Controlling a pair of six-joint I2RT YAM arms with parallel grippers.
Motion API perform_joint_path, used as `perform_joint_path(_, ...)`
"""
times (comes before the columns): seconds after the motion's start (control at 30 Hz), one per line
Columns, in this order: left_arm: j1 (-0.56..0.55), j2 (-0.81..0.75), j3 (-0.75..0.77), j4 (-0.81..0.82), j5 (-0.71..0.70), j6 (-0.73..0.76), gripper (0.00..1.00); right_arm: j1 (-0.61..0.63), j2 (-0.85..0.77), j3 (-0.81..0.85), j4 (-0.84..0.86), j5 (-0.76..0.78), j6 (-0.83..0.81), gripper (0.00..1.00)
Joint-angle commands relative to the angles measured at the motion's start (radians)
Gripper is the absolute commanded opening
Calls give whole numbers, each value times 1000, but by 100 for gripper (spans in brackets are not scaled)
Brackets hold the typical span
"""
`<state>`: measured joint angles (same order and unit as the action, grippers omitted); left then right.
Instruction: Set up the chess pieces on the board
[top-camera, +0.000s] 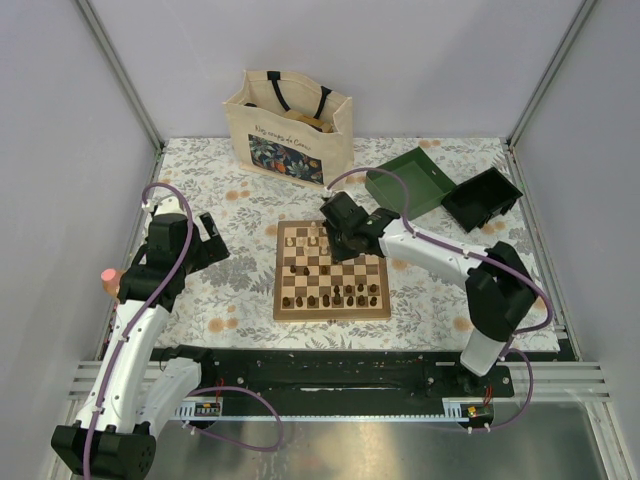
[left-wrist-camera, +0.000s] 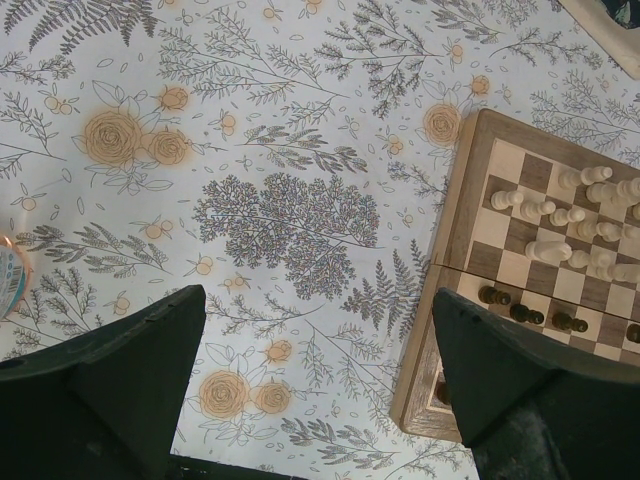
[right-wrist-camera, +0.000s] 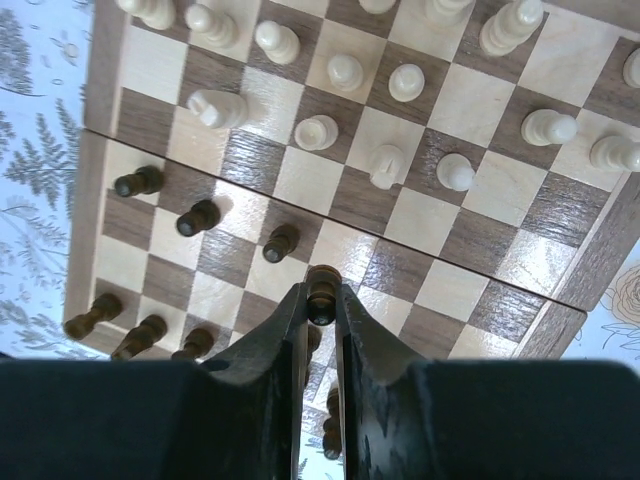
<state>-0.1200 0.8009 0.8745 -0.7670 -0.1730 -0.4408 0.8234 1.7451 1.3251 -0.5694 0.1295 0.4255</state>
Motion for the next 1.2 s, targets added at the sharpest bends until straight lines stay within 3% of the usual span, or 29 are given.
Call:
perform_joint_path(0.0, 6, -6, 0, 40, 13, 13, 99, 34, -64, -4, 16, -7, 21, 22)
perform_joint_path(0.4, 8, -8, 1, 41, 13, 13, 99, 131, 22, 26, 22, -39, 42, 21)
perform_joint_path(1.17, 10, -22, 0, 44, 30, 16, 99, 141, 64, 20, -6, -36, 48, 22)
